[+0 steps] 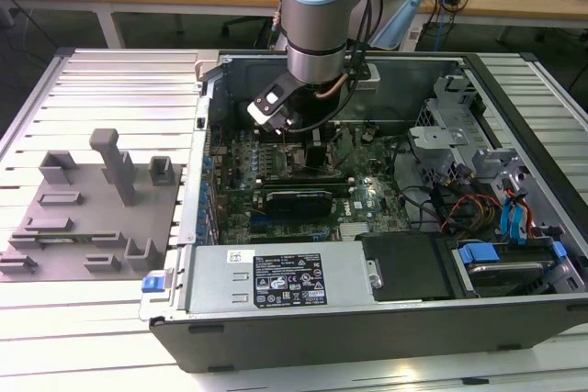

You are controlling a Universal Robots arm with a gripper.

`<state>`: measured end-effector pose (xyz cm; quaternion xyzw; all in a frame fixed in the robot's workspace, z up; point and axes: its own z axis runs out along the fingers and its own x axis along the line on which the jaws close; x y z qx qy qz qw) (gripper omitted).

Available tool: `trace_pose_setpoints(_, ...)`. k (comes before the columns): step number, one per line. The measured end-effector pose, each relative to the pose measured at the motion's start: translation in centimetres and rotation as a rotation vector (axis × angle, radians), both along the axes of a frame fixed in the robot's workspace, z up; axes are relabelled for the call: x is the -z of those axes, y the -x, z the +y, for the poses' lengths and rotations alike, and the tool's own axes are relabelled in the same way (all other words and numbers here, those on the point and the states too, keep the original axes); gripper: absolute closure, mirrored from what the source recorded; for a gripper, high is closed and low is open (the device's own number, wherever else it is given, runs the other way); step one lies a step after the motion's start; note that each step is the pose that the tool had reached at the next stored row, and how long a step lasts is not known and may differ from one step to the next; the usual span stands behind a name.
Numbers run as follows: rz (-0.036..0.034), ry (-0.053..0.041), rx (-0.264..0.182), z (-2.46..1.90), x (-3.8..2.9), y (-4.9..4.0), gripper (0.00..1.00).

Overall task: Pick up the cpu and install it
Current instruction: 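Place the cpu into insertion slot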

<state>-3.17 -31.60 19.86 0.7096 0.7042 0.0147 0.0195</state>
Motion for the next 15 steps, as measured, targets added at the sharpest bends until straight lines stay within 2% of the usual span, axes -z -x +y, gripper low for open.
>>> trace_pose_setpoints(2, 0.0002, 0.0003, 0.0, 0.0, -0.01, 0.0, 0.4)
trace_pose_setpoints(3, 0.0002, 0.0003, 0.0, -0.01, -0.01, 0.0, 0.46)
trace_pose_setpoints(15, 0.0001, 0.0001, 0.0, 0.0, -0.01, -0.15, 0.46)
